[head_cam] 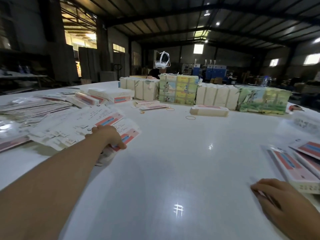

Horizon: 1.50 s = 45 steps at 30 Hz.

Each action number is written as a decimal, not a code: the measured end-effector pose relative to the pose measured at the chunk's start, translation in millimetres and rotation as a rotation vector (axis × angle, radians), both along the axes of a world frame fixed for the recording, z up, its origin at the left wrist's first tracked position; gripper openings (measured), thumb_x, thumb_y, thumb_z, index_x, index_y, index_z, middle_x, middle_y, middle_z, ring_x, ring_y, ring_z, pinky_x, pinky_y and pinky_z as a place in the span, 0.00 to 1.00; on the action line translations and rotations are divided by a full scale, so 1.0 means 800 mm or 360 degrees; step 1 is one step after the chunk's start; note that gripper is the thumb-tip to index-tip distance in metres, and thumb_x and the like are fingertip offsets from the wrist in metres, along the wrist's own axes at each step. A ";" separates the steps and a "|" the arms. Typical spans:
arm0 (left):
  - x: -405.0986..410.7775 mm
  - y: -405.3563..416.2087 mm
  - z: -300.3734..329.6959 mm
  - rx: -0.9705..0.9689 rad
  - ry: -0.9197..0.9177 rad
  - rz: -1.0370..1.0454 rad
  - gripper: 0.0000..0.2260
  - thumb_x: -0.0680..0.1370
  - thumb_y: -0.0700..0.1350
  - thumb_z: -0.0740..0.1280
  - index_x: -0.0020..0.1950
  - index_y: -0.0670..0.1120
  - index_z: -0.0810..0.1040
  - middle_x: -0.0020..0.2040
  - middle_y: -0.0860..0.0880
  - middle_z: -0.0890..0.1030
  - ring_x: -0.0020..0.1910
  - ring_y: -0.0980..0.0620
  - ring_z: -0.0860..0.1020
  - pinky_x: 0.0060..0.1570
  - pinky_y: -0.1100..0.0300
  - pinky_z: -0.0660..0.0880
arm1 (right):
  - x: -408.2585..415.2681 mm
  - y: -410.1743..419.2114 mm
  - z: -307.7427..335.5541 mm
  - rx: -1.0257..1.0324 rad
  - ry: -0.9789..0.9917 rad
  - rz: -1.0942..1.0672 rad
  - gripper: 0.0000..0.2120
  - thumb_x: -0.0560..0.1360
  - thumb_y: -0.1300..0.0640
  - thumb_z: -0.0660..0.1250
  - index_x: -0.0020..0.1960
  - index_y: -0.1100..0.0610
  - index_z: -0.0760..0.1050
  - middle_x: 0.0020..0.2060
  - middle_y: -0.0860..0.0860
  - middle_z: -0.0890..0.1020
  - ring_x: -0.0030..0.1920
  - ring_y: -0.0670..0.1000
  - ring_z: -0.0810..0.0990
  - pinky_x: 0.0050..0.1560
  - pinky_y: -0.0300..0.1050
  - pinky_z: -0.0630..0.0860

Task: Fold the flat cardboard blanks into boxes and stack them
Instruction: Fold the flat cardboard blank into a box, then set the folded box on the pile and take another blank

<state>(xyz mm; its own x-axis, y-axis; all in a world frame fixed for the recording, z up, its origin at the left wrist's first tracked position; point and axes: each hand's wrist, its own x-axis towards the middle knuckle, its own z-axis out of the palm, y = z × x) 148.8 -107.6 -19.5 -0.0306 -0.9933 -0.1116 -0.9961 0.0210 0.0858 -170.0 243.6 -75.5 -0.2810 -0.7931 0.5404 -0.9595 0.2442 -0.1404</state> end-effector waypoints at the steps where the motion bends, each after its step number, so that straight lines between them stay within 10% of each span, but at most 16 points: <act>1: -0.002 -0.004 0.000 0.0039 0.0093 0.0022 0.45 0.60 0.63 0.77 0.68 0.43 0.65 0.67 0.39 0.65 0.65 0.40 0.64 0.63 0.48 0.66 | -0.001 0.000 -0.002 -0.0003 0.0009 0.0008 0.17 0.54 0.75 0.79 0.39 0.60 0.84 0.37 0.55 0.84 0.33 0.62 0.81 0.32 0.55 0.77; 7: -0.019 0.012 0.000 -0.0089 0.0309 -0.0009 0.48 0.65 0.50 0.76 0.74 0.42 0.50 0.56 0.42 0.76 0.56 0.42 0.75 0.58 0.47 0.72 | 0.008 0.004 0.003 0.0056 -0.0159 -0.0047 0.11 0.63 0.70 0.76 0.43 0.58 0.85 0.42 0.53 0.84 0.42 0.60 0.81 0.43 0.51 0.75; 14: -0.079 0.105 0.026 0.0125 0.0646 -0.0609 0.32 0.65 0.59 0.76 0.60 0.49 0.64 0.56 0.51 0.73 0.48 0.51 0.75 0.46 0.55 0.76 | 0.013 0.010 0.018 0.0219 -0.0405 -0.0091 0.13 0.78 0.56 0.64 0.62 0.50 0.77 0.57 0.46 0.76 0.58 0.50 0.74 0.57 0.41 0.69; 18: -0.147 0.188 0.025 0.0319 0.0737 -0.1209 0.28 0.63 0.63 0.74 0.57 0.54 0.69 0.52 0.56 0.75 0.47 0.56 0.76 0.42 0.62 0.73 | 0.012 0.014 0.031 -0.0544 -0.1742 -0.0044 0.13 0.77 0.55 0.67 0.60 0.45 0.73 0.47 0.52 0.81 0.34 0.51 0.78 0.35 0.49 0.76; 22: -0.189 0.259 0.010 0.0529 0.0671 -0.1615 0.29 0.62 0.63 0.72 0.60 0.58 0.69 0.53 0.56 0.76 0.48 0.55 0.78 0.46 0.61 0.79 | 0.010 0.026 0.040 -0.0527 -0.2575 0.0114 0.07 0.76 0.59 0.66 0.54 0.56 0.72 0.40 0.63 0.83 0.25 0.55 0.77 0.20 0.40 0.69; 29: -0.202 0.306 -0.033 -0.0125 0.0363 -0.1580 0.48 0.59 0.77 0.62 0.73 0.58 0.54 0.62 0.56 0.68 0.50 0.57 0.69 0.51 0.60 0.68 | 0.020 0.033 0.040 -0.0416 -0.2386 0.0200 0.08 0.77 0.67 0.63 0.55 0.62 0.72 0.37 0.64 0.83 0.29 0.57 0.81 0.24 0.42 0.75; 36: -0.196 0.312 -0.025 -0.0421 0.0686 -0.1543 0.24 0.70 0.67 0.65 0.60 0.57 0.68 0.49 0.61 0.73 0.42 0.58 0.75 0.41 0.62 0.76 | 0.029 0.034 0.033 -0.0449 -0.2088 0.0251 0.28 0.76 0.58 0.68 0.65 0.34 0.59 0.37 0.56 0.84 0.28 0.54 0.79 0.25 0.43 0.75; 45: -0.185 0.306 -0.021 -0.0190 0.0843 -0.1555 0.23 0.71 0.67 0.64 0.60 0.58 0.68 0.54 0.60 0.75 0.42 0.57 0.78 0.42 0.63 0.77 | 0.030 0.036 0.031 -0.0784 -0.1649 0.0104 0.08 0.77 0.63 0.66 0.51 0.53 0.79 0.37 0.48 0.82 0.34 0.45 0.80 0.33 0.37 0.78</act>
<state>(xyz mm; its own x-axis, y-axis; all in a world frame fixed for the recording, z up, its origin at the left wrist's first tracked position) 0.4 137.1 -36.2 -0.8195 -0.5198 0.2412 -0.3853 0.8114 0.4395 -146.1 272.4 -50.7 -0.7381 -0.5889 0.3294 -0.3362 -0.1022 -0.9362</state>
